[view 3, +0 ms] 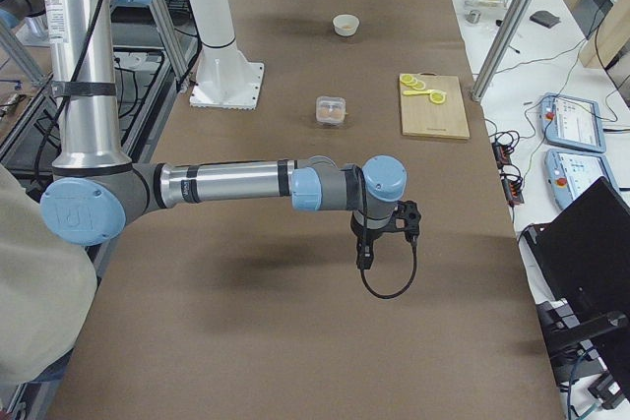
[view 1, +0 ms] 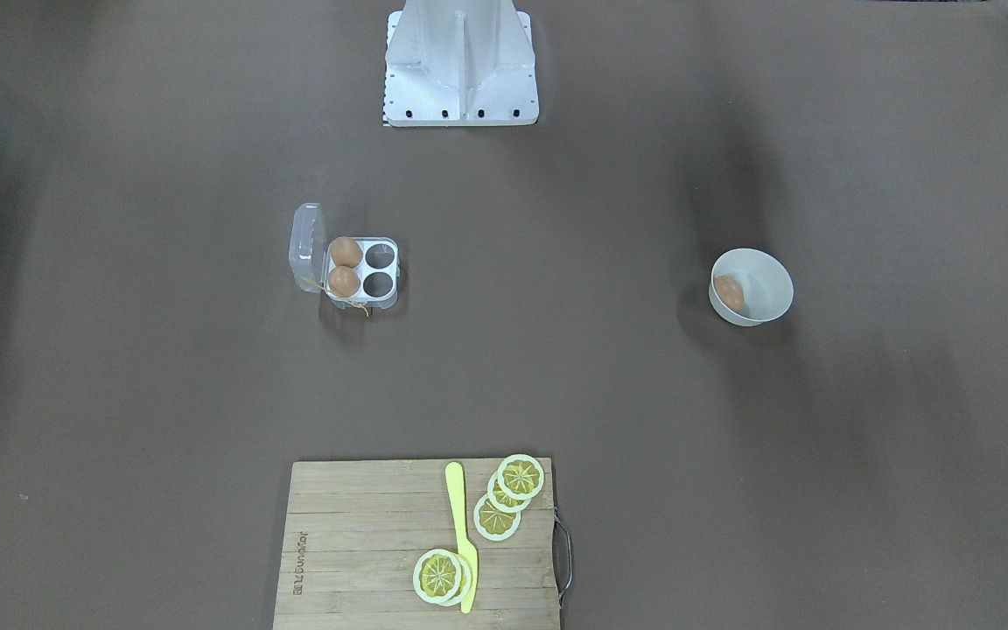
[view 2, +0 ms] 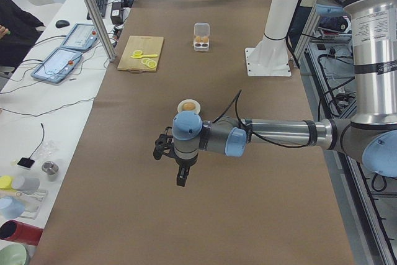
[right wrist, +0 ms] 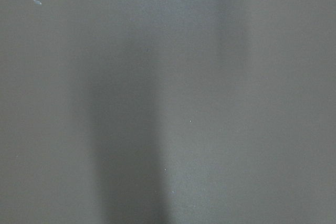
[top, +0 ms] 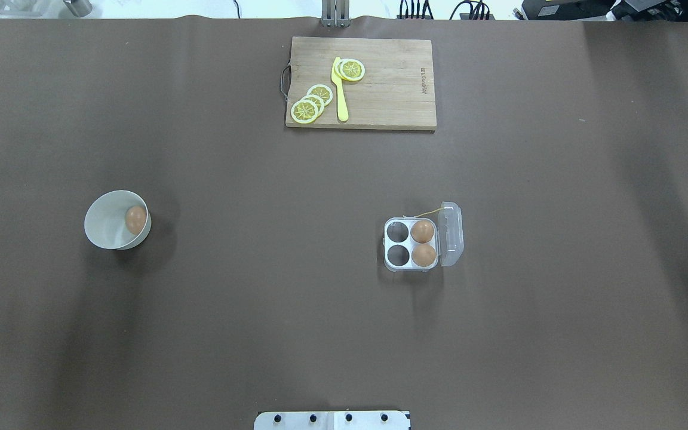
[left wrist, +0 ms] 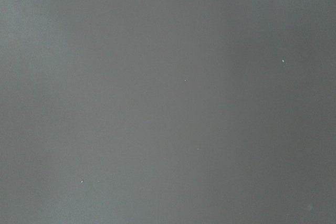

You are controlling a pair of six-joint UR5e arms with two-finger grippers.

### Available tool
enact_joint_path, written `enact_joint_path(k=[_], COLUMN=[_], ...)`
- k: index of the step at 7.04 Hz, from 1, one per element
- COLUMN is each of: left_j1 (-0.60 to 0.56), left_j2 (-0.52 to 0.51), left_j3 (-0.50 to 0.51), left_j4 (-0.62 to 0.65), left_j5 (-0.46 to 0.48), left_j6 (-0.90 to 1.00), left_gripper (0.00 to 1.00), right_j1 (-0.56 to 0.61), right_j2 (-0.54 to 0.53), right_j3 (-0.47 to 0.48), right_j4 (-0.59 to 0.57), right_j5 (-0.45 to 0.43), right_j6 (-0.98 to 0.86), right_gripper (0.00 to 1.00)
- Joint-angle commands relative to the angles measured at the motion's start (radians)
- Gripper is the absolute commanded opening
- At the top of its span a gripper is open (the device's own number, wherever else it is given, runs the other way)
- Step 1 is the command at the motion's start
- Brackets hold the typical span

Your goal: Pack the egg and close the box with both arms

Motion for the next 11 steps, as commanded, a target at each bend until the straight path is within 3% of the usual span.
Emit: enact_joint_path(k=[1, 5, 7, 11], left_j1=[0.003, 0.004, 0.01, 0.289], left_j2=[-0.001, -0.082, -0.122, -0.203], left_j3=[-0.038, -0.042, -0.063, -0.176], left_j4=[-0.005, -0.008, -0.045, -0.043], left_j5=[-0.004, -0.03, -0.08, -0.019], left_j6=[-0.002, -0.022, -0.315, -0.782], left_gripper=[0.98, 0.98, 0.98, 0.97], right_j1=[0.0, 0.0, 0.0, 0.0], right_j2=[0.002, -0.001, -0.001, -0.001], right_j3=[0.0, 0.003, 0.0, -0.001], right_j4=[0.0, 0.0, 0.0, 0.0], right_j5=[0.001, 0.006, 0.004, 0.003], right_j6=[0.0, 0.0, -0.003, 0.0], right_gripper=[1.0, 1.0, 1.0, 1.0])
